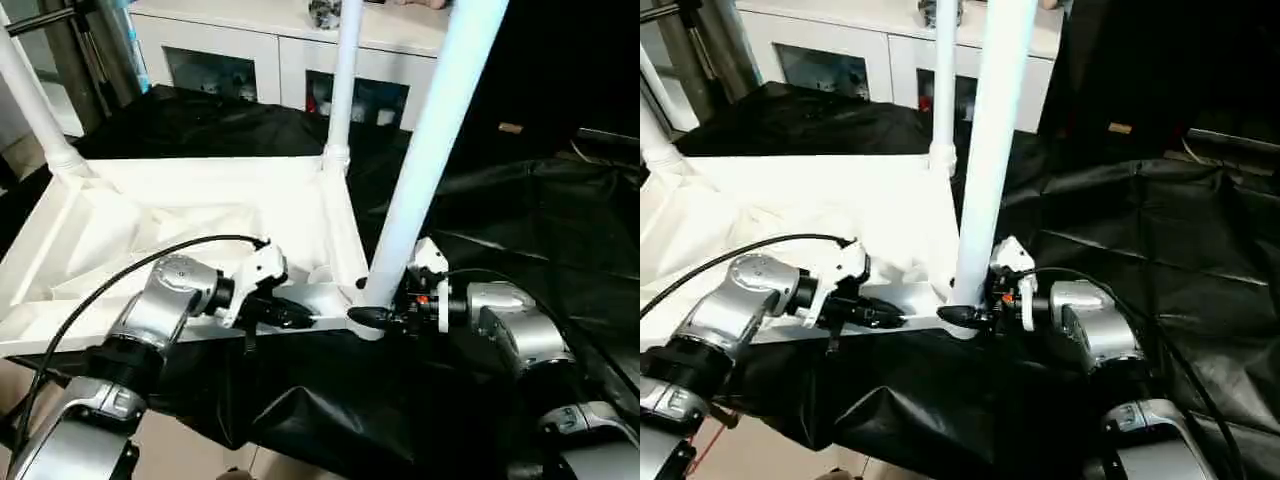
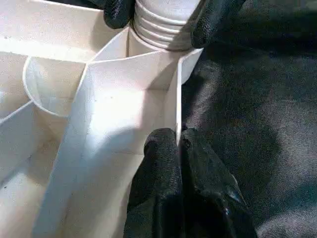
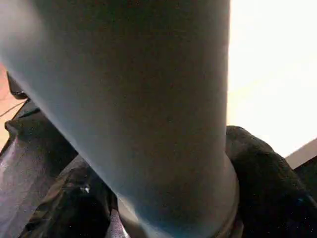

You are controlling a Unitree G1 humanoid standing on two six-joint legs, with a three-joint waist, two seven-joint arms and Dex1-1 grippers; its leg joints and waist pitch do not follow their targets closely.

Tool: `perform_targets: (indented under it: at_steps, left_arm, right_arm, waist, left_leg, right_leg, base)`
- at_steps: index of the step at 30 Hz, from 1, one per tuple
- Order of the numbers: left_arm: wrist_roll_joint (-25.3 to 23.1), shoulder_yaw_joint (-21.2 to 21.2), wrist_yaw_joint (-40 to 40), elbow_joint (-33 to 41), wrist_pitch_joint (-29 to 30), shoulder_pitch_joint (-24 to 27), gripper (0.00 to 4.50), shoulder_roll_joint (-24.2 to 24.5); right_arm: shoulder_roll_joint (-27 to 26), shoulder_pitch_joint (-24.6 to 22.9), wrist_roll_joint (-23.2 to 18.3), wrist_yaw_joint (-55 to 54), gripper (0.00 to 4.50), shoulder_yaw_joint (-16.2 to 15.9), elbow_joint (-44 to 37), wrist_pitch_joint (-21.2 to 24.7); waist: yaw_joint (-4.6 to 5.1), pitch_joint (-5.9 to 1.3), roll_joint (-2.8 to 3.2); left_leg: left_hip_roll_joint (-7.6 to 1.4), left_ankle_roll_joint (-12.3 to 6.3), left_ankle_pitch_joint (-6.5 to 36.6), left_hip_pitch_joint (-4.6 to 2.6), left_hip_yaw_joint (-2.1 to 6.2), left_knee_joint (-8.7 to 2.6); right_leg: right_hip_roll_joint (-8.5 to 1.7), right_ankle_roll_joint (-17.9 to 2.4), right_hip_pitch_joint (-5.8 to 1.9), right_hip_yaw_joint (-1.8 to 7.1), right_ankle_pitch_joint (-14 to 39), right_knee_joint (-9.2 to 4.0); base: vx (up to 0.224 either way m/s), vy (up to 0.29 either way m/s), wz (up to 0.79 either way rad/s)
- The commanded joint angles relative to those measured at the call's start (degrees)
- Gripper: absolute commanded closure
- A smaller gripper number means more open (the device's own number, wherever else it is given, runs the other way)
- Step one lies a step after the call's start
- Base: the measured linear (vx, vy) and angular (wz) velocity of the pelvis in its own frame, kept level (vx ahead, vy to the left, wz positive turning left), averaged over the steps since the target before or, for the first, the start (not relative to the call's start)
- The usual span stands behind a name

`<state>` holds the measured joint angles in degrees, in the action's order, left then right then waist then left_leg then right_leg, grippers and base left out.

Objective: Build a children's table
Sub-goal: Rotate leg to tighten

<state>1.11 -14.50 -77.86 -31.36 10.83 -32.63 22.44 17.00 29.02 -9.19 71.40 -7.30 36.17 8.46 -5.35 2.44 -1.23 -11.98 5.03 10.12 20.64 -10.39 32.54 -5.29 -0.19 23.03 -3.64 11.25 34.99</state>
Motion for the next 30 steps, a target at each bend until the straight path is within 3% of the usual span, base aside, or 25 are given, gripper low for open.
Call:
perform_targets:
  at_steps: [1,3,5,8,9,14,15,16,19,20,21,22,25,27,30]
  left_arm:
    - [2.5,0.1,0.5,1.8,-1.0,-0.7,4.5,-2.2]
    - [2.4,0.3,1.3,1.5,-1.2,-0.9,4.5,-2.5]
    - [0.5,1.2,7.6,-1.4,-1.3,-2.5,4.5,-4.3]
    - [-1.1,2.8,16.0,-5.5,-1.5,-5.1,4.5,-7.1]
    - [-1.3,3.2,18.3,-6.5,-1.4,-5.9,4.5,-8.2]
    - [-2.8,3.7,26.9,-9.5,-1.3,-8.4,4.5,-11.9]
    - [-3.0,3.9,29.0,-10.2,-0.9,-8.9,4.5,-13.1]
    - [-3.2,4.2,31.3,-11.1,-0.7,-9.5,4.5,-14.3]
    - [-3.5,4.8,35.7,-12.9,-0.3,-10.7,4.5,-17.2]
    - [-3.5,4.8,35.7,-12.9,-0.3,-10.7,4.5,-17.2]
    - [-3.5,4.9,36.4,-13.2,-0.3,-10.8,4.5,-17.7]
    - [-3.6,4.7,36.3,-13.2,-0.4,-10.8,4.5,-18.0]
    - [-3.4,4.0,34.1,-12.7,-0.9,-10.3,4.5,-17.7]
    - [-2.9,3.8,31.2,-12.1,-1.3,-9.7,4.5,-16.5]
    - [-2.8,3.5,29.0,-11.8,-1.9,-9.2,4.5,-15.5]
  right_arm:
    - [-1.3,-1.6,0.4,-0.3,1.69,-2.2,0.8,1.1]
    - [-1.7,-1.5,0.5,-1.3,1.71,-1.8,1.1,0.8]
    - [-4.0,0.0,1.6,-9.1,1.72,0.0,4.6,0.0]
    - [-7.4,2.3,3.1,-21.0,1.73,2.4,9.8,-0.6]
    - [-8.6,3.2,3.6,-25.8,1.73,3.2,11.7,-1.2]
    - [-12.9,5.4,4.4,-37.2,1.74,4.6,15.8,-1.2]
    - [-14.0,6.0,4.5,-39.9,1.74,4.9,16.9,-1.1]
    - [-15.2,6.8,4.7,-42.6,1.74,5.4,18.4,-1.5]
    - [-17.8,8.3,4.7,-45.9,1.74,6.3,21.3,-3.9]
    - [-17.8,8.3,4.7,-45.9,1.74,6.3,21.3,-3.9]
    - [-18.3,8.6,4.6,-46.4,1.2,6.5,21.9,-4.3]
    - [-18.6,8.8,4.3,-46.2,1.07,6.8,22.1,-4.4]
    - [-18.8,8.8,4.1,-45.0,1.0,6.7,22.0,-4.9]
    - [-17.5,8.8,4.9,-43.9,0.61,6.2,21.9,-6.1]
    - [-16.5,8.9,5.2,-42.2,0.61,6.0,21.9,-7.1]
  waist:
    - [-0.16,-3.35,-0.02]
    - [-0.14,-3.36,-0.06]
    - [0.08,-3.2,-0.03]
    - [0.44,-2.98,-0.21]
    - [0.58,-2.9,-0.15]
    - [0.64,-2.96,-0.22]
    - [0.5,-3.04,-0.2]
    - [0.52,-2.98,0.23]
    - [0.5,-3.12,0.07]
    - [0.42,-3.12,0.03]
    - [0.42,-3.1,-0.02]
    - [0.41,-3.18,-0.03]
    - [0.48,-3.21,0.02]
    - [0.53,-3.15,0.09]
    - [0.53,-3.2,0.15]
  left_leg:
    - [-1.39,-3.48,9.3,-0.36,-0.16,-3.3]
    - [-1.37,-3.32,9.3,-0.36,-0.15,-3.3]
    - [-1.33,-2.74,10.1,-0.39,-0.13,-3.43]
    - [-1.1,-0.62,13.6,-0.77,0.07,-3.73]
    - [-1.04,0.31,14.4,-0.79,0.23,-3.88]
    - [-0.92,0.36,14.6,-0.81,0.25,-3.93]
    - [-0.98,0.2,13.9,-0.77,0.21,-3.87]
    - [-1.03,0.25,13.9,-0.74,0.27,-3.96]
    - [-0.88,0.27,13.9,-0.85,0.07,-3.77]
    - [-0.9,-0.03,13.6,-0.75,0.1,-3.79]
    - [-0.9,-0.5,13.4,-0.68,0.07,-3.77]
    - [-0.86,-0.71,13.2,-0.58,0.13,-3.76]
    - [-0.84,-1.4,12.4,-0.31,0.17,-3.78]
    - [-0.88,-1.26,13.4,-0.4,0.16,-3.84]
    - [-0.91,-1.31,13.6,-0.44,0.19,-3.84]
  right_leg:
    - [-2.65,-15.1,-3.02,2.14,4.8,-3.37]
    - [-2.62,-15.0,-3.02,2.14,4.6,-3.35]
    - [-2.68,-14.6,-2.79,2.22,6.3,-3.61]
    - [-2.97,-13.0,-2.63,2.25,13.9,-4.46]
    - [-3.01,-11.6,-2.54,2.34,16.9,-4.76]
    - [-2.82,-9.9,-2.34,2.38,17.9,-5.02]
    - [-2.89,-10.1,-2.39,2.41,16.7,-4.93]
    - [-2.87,-10.2,-2.35,2.44,16.1,-4.86]
    - [-2.73,-10.8,-2.3,2.43,14.1,-4.8]
    - [-2.71,-11.1,-2.45,2.4,13.2,-4.74]
    - [-2.66,-11.2,-2.47,2.4,12.4,-4.64]
    - [-2.7,-11.3,-2.63,2.37,12.0,-4.56]
    - [-2.7,-11.3,-2.84,2.31,10.9,-4.46]
    - [-2.72,-11.2,-2.72,2.31,12.3,-4.64]
    - [-2.76,-11.1,-2.7,2.33,12.5,-4.66]
  base:
    - [0.0,0.0,0.0]
    - [0.0,0.0,0.0]
    - [0.0,0.0,0.0]
    - [0.0,0.0,0.0]
    - [0.0,0.0,0.0]
    - [0.0,0.0,0.0]
    - [0.0,0.0,0.0]
    - [0.0,0.0,0.0]
    - [0.0,0.0,0.0]
    - [0.0,0.0,0.0]
    - [0.0,0.0,0.0]
    - [0.0,0.0,0.0]
    - [0.0,0.0,0.0]
    - [0.0,0.0,0.0]
    - [0.0,0.0,0.0]
